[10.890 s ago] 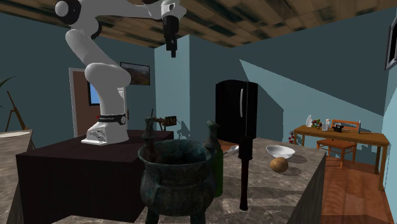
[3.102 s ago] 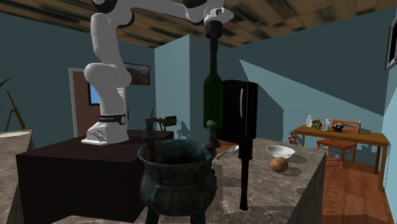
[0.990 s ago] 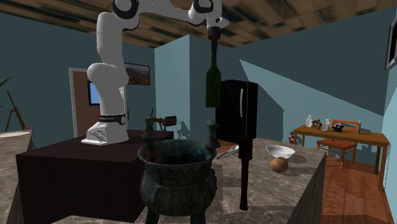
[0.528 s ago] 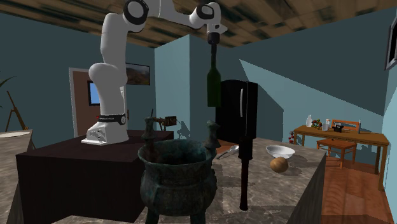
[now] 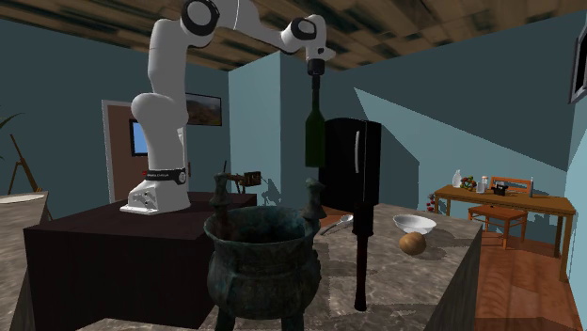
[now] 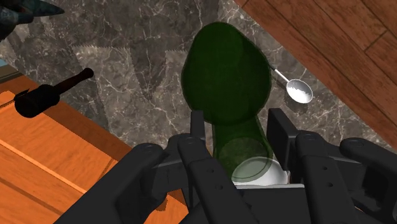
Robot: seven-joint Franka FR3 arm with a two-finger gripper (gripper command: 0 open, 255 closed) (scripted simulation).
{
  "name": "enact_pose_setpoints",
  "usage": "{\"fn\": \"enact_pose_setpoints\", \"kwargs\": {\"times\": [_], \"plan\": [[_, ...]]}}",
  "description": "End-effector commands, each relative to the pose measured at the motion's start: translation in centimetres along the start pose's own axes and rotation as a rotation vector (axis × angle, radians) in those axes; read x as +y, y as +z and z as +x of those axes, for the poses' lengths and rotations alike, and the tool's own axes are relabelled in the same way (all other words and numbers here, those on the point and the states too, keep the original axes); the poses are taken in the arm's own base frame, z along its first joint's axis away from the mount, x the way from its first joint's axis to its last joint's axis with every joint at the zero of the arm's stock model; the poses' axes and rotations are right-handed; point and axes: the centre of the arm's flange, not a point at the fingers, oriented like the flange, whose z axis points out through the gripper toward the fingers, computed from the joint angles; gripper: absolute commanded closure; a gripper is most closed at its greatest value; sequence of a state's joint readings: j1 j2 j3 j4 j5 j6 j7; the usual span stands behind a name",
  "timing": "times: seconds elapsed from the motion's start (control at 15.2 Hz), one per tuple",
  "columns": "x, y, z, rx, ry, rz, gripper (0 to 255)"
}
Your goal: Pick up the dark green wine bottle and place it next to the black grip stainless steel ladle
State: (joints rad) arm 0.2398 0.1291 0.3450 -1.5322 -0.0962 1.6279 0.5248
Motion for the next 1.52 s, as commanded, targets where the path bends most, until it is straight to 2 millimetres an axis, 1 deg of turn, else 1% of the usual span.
{"fn": "enact_pose_setpoints", "kwargs": {"times": [0.0, 1.45], "plan": [[0.0, 1.0, 0.0, 0.001, 0.0, 0.001, 255], [-0.7, 12.6, -0.1, 0.001, 0.0, 0.001, 255]]}}
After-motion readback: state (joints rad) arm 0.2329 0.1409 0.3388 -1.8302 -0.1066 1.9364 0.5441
